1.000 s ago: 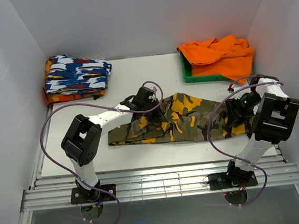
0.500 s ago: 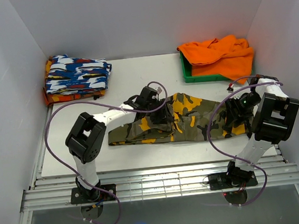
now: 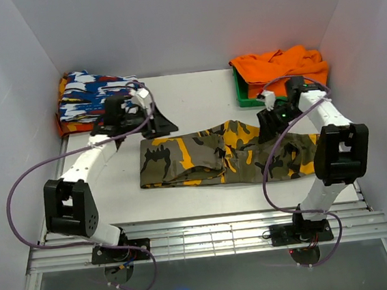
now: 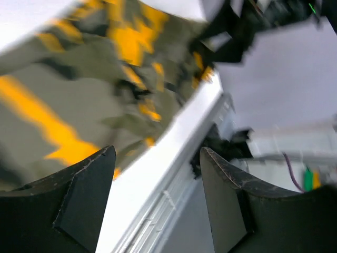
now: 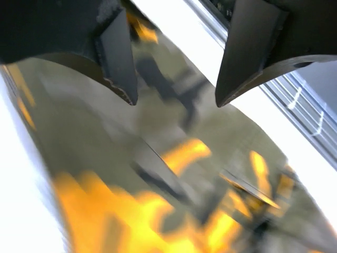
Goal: Fold and stack the trousers
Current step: Fold the trousers
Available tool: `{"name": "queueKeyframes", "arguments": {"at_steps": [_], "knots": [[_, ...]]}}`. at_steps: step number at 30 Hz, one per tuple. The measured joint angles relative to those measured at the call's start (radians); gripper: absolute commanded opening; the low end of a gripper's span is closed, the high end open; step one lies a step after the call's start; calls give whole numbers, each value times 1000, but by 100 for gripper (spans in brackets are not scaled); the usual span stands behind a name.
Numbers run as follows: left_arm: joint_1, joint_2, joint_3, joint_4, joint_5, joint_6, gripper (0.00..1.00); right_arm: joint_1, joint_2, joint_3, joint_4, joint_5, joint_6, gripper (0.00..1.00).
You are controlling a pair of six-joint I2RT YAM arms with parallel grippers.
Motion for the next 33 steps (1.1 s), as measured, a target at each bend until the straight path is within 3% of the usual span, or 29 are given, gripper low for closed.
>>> {"name": "queueKeyframes", "arguments": {"at_steps": [3, 8, 13, 23, 33], "knots": [[176, -2, 16, -119, -44, 92, 74, 158, -8, 0, 66, -44, 34, 63], [335, -11, -11, -288, -93, 213, 71, 400, -1, 1, 181, -77, 100, 62], [507, 22, -74, -384, -101, 320, 70, 546, 85, 17, 254, -79, 159, 58], [521, 164, -203, -368, -118, 378, 58, 601, 219, -70, 311, -52, 189, 40], [522, 293, -221, -250, -41, 378, 49, 595, 210, -98, 357, -46, 193, 33]]}}
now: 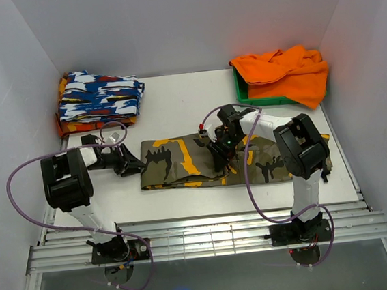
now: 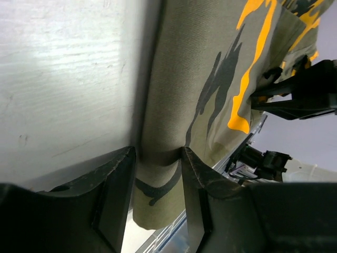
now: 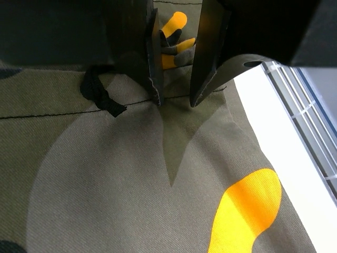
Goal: Fold and stack the trousers
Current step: Fold the trousers
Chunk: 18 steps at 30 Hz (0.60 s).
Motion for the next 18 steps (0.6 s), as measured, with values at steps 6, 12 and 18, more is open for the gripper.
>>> {"name": "queueKeyframes", "arguments": {"at_steps": [6, 12, 18], "knots": [[0, 25, -26, 80, 51, -14, 20, 4, -8, -6, 6, 13, 0, 38], [11, 26, -30, 100, 77, -16, 0, 5, -42, -14, -2, 9, 14, 74], [103, -32, 11, -17, 119, 26, 0, -141, -92, -6, -27, 30, -17, 82]]}}
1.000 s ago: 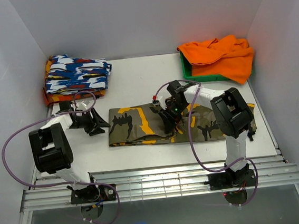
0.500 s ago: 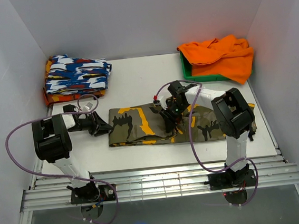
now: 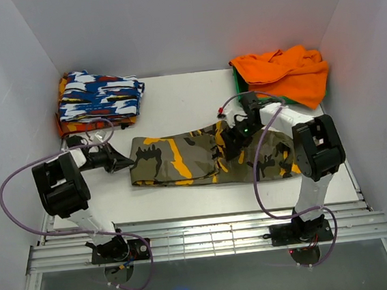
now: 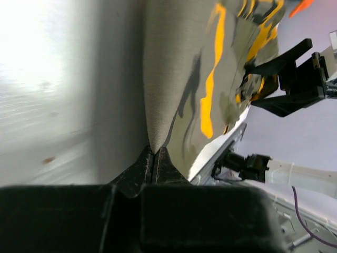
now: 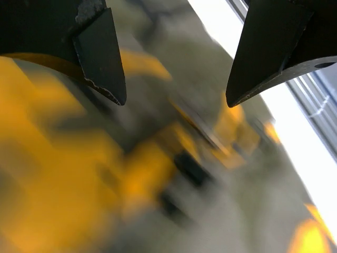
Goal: Fold and stack the trousers
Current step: Fold the trousers
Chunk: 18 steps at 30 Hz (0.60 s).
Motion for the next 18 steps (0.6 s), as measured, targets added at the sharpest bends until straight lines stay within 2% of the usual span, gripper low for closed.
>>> {"name": "queueKeyframes", "arguments": {"at_steps": [6, 10, 13, 18], "knots": [[102, -145, 89, -120, 0, 64, 0, -273, -83, 13, -102, 19, -53, 83], [98, -246, 145, -202, 19, 86, 0, -426, -160, 12, -179, 18, -75, 87], [87, -294, 189, -246, 40, 72, 0, -556, -192, -10, -200, 18, -82, 97], [15, -339, 261, -262, 58, 1, 0, -742, -179, -98, -209, 25, -60, 98]]}}
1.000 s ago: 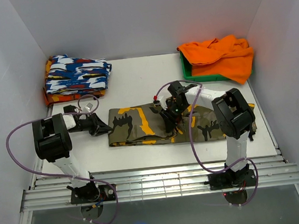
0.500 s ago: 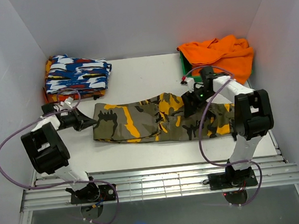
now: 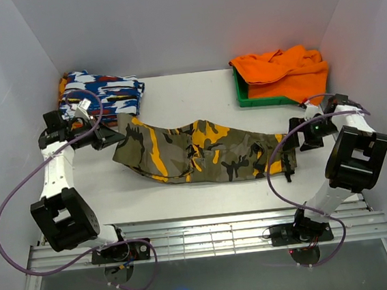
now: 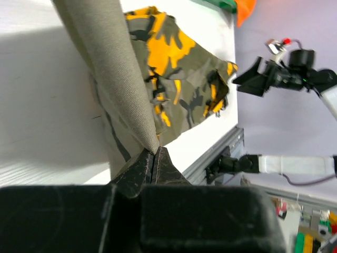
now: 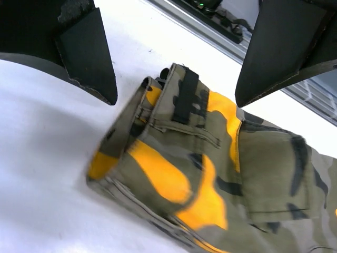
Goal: Fold and stack the trousers
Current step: Fold the trousers
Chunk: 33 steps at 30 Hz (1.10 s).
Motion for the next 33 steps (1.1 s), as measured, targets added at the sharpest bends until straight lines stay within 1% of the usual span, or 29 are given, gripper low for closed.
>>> {"name": "queueKeyframes", "arguments": {"at_steps": [2, 5, 6, 7, 10, 12, 16, 17, 19, 20, 23, 28, 33], "knots": [[-55, -2, 21, 16, 1, -43, 0, -34, 18, -21, 2, 2, 22, 98], [-124, -2, 32, 54, -1, -109, 0, -44, 32, -46, 35, 0, 50, 100], [-142, -2, 33, 63, -2, -130, 0, -44, 38, -52, 49, -1, 57, 96], [-153, -2, 34, 75, -3, -151, 0, -44, 44, -58, 68, -2, 63, 94], [-163, -1, 41, 100, -5, -203, 0, -42, 86, -67, 124, -3, 76, 82], [-166, 2, 52, 109, -6, -229, 0, -42, 117, -69, 151, -24, 86, 69], [-188, 12, 79, 136, -8, -272, 0, -47, 138, -74, 190, -50, 95, 52], [-201, 14, 87, 144, -9, -284, 0, -47, 147, -74, 196, -68, 96, 44], [-238, 17, 101, 157, -10, -310, 0, -46, 163, -79, 212, -100, 96, 35], [-261, 17, 107, 167, -11, -324, 0, -45, 171, -82, 215, -113, 96, 25], [-333, 22, 131, 201, -13, -365, 0, -44, 183, -94, 223, -135, 90, 8], [-470, 51, 185, 274, -48, -449, 0, -41, 187, -109, 232, -166, 92, 8], [-618, 123, 264, 337, -129, -534, 0, -24, 183, -152, 237, -215, 99, 8]]}}
